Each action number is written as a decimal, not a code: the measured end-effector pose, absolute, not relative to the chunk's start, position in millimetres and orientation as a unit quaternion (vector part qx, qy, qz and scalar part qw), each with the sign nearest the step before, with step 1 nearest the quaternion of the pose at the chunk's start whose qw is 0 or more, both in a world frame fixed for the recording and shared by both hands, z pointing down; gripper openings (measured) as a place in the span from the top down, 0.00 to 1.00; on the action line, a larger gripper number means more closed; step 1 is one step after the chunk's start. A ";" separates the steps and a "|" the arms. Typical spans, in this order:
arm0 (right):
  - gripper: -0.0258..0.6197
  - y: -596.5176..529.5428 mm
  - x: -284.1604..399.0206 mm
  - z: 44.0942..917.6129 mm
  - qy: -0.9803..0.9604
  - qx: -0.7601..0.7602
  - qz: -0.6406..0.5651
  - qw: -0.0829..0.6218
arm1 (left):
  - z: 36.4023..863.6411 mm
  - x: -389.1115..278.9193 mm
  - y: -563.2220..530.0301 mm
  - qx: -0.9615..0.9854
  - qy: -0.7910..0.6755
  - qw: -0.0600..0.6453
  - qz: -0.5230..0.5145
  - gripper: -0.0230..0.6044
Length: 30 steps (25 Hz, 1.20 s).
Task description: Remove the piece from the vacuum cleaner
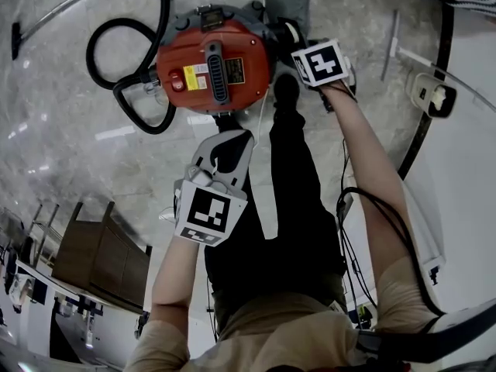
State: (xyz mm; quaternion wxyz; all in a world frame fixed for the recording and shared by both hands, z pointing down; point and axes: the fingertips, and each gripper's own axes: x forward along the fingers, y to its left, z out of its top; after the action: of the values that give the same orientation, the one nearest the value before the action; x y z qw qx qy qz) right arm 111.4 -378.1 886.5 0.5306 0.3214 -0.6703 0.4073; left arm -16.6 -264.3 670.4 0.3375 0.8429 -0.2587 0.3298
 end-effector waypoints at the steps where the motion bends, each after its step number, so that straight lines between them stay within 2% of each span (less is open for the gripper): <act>1: 0.88 -372.5 113.4 886.6 -0.668 0.307 0.393 0.553 | 670.0 -15.9 -264.1 0.843 -0.259 0.338 0.329 0.96; 7: 0.85 -376.7 118.4 885.8 -0.671 0.289 0.348 0.588 | 670.5 -18.6 -263.6 0.841 -0.264 0.343 0.325 0.96; 9: 0.85 -383.3 114.9 888.7 -0.673 0.309 0.418 0.526 | 671.0 -21.7 -264.1 0.839 -0.267 0.346 0.325 0.96; 12: 0.87 -383.5 109.4 890.2 -0.632 0.328 0.591 0.380 | 672.3 -27.7 -265.8 0.836 -0.273 0.349 0.324 0.96; 17: 0.87 -381.0 106.5 890.2 -0.548 0.342 0.730 0.222 | 672.7 -30.6 -270.5 0.835 -0.280 0.353 0.318 0.96; 25: 0.86 -379.0 104.6 891.7 -0.473 0.331 0.810 0.100 | 675.7 -35.9 -273.2 0.833 -0.281 0.356 0.316 0.96; 27: 0.85 -377.2 104.3 892.6 -0.484 0.312 0.810 0.108 | 675.6 -38.1 -273.1 0.833 -0.281 0.355 0.318 0.96; 28: 0.85 -376.2 105.4 892.4 -0.516 0.302 0.787 0.152 | 674.4 -38.8 -273.6 0.833 -0.281 0.355 0.319 0.96; 30: 0.88 -376.9 108.7 890.1 -0.616 0.276 0.663 0.324 | 671.7 -39.5 -275.0 0.833 -0.282 0.353 0.318 0.96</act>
State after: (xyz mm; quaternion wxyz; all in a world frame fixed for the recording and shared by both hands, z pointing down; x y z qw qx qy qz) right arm 108.7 -376.9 890.1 0.3237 0.2758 -0.6160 0.6631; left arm -39.5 -275.0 671.7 0.3532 0.8334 -0.2822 0.3178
